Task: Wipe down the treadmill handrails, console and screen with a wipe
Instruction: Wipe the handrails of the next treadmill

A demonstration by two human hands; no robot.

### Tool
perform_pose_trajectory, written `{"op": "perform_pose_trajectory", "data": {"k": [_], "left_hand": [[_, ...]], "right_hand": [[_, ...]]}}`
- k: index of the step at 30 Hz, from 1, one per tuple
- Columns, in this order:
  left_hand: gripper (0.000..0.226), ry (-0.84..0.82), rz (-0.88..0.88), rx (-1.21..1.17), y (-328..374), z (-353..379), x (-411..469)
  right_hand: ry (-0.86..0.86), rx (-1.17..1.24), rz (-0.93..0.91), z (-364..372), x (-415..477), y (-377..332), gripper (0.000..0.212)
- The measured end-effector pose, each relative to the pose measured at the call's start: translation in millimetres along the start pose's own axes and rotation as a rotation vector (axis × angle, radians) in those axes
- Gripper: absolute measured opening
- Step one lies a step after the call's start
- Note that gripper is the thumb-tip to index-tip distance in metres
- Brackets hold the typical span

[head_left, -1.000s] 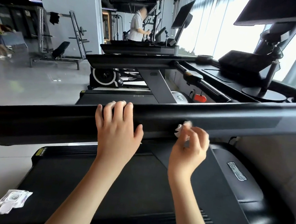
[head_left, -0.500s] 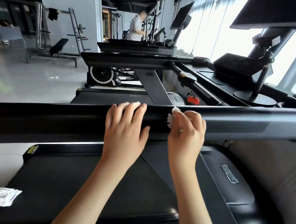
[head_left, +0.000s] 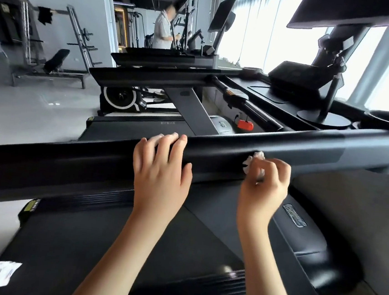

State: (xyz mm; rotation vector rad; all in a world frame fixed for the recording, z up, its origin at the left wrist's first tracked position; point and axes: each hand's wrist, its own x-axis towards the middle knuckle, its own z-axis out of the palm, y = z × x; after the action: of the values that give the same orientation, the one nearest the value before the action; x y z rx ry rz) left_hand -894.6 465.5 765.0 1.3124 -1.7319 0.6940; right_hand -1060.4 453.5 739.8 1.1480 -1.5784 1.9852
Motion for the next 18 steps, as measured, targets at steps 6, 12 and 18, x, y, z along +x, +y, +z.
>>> {"op": "perform_pose_trajectory", "data": {"k": [6, 12, 18], "left_hand": [[0.046, 0.010, 0.009, 0.010, 1, 4, 1], [0.046, 0.014, 0.041, -0.001, -5, 7, 0], [0.046, 0.028, 0.042, 0.005, -6, 7, 0]], "right_hand": [[-0.077, 0.040, -0.085, 8, -22, -22, 0.014], [0.084, 0.013, -0.007, 7, 3, -14, 0.010], [-0.061, 0.084, -0.103, 12, -4, -29, 0.014]]}}
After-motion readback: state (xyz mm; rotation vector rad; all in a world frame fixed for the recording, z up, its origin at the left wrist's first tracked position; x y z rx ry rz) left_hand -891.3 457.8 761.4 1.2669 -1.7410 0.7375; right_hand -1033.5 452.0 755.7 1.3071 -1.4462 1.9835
